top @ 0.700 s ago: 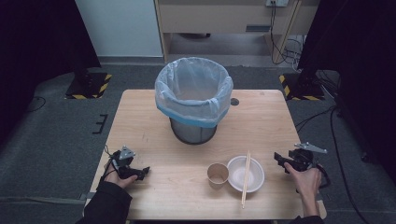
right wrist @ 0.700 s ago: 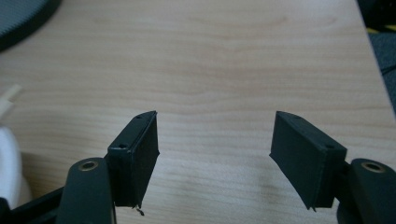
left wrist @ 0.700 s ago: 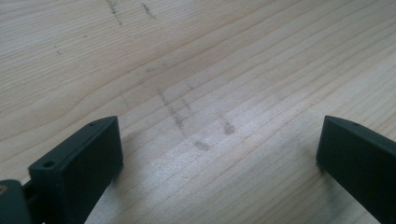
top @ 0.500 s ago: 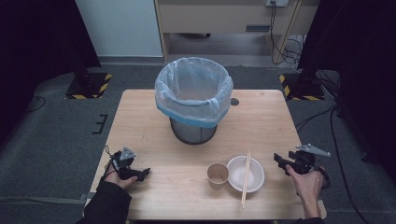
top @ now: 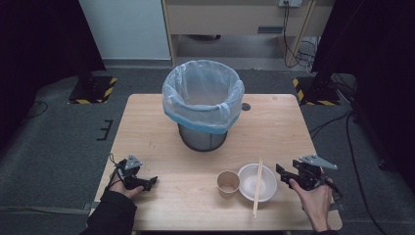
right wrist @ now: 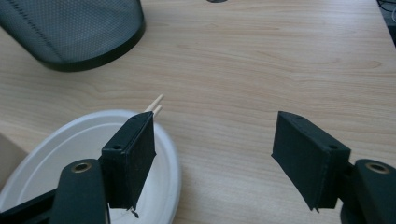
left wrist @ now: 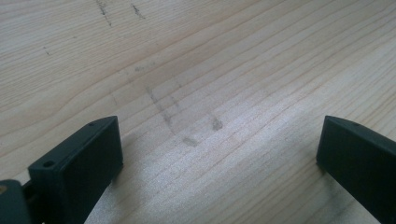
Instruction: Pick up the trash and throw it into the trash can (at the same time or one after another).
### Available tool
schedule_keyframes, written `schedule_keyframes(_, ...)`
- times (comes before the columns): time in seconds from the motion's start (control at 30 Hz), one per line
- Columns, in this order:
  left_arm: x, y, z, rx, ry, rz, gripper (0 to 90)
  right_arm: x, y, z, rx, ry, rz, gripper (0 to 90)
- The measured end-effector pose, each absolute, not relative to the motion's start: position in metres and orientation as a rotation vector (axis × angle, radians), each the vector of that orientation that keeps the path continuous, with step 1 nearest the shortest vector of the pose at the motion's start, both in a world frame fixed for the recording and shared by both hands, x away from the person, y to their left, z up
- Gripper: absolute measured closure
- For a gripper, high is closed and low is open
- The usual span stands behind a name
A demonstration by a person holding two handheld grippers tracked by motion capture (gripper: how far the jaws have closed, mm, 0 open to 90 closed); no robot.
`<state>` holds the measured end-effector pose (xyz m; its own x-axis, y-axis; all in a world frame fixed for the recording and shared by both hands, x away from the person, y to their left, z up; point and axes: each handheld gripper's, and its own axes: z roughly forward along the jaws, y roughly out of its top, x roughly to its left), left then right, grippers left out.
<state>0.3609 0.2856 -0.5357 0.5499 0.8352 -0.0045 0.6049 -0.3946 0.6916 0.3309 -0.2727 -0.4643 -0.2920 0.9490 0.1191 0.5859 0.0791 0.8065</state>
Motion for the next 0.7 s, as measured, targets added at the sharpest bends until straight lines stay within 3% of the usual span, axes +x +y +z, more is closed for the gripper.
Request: schedule_keyframes(0.7, 0.362, 0.284, -0.536, 2.136, 1.155, 0.46, 0.0, 0.333, -0.234, -0.49, 1.42, 2.101, 1.066, 24.9)
